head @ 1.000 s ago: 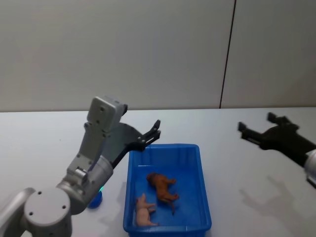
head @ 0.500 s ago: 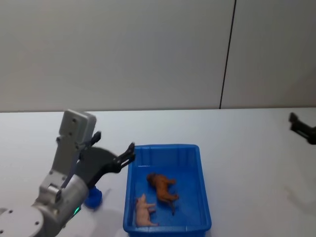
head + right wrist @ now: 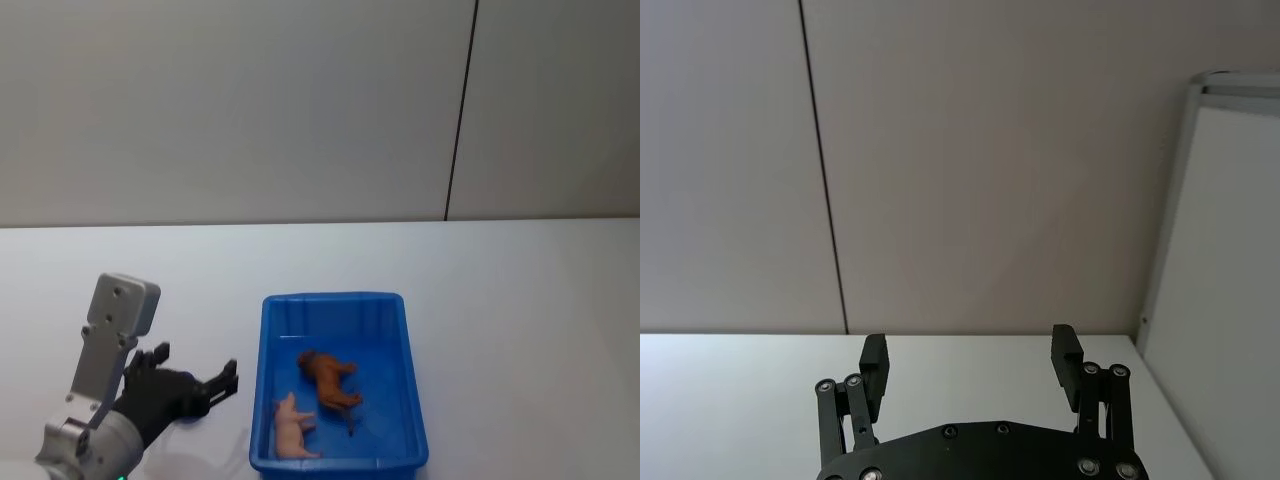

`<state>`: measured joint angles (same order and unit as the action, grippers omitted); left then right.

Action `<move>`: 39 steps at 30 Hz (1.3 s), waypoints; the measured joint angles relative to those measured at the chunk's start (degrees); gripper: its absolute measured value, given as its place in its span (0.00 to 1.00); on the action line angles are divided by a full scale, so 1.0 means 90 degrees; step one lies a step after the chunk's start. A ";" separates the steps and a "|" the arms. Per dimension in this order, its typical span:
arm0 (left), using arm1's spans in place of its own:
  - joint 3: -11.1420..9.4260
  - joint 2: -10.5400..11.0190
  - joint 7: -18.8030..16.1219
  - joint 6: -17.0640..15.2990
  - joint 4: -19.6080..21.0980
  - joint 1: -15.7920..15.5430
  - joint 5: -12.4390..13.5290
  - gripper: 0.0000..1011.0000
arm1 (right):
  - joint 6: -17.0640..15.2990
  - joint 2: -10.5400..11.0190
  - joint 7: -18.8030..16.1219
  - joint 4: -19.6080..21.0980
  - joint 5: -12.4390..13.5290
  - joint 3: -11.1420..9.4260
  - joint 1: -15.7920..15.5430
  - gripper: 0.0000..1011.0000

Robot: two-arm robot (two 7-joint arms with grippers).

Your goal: Pick up the two dolls from the table and place them into the box.

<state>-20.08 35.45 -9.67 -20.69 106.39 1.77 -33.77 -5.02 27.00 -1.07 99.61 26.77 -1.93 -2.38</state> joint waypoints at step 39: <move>0.0090 -0.0226 0.1801 0.0154 -0.2097 -0.0606 0.0303 0.99 | 0.0318 0.0162 0.0321 0.0026 0.0075 -0.0256 -0.0225 0.99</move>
<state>-19.27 33.42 6.55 -19.31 87.52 -3.68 -31.05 -2.15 28.46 1.81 99.85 27.45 -4.23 -4.41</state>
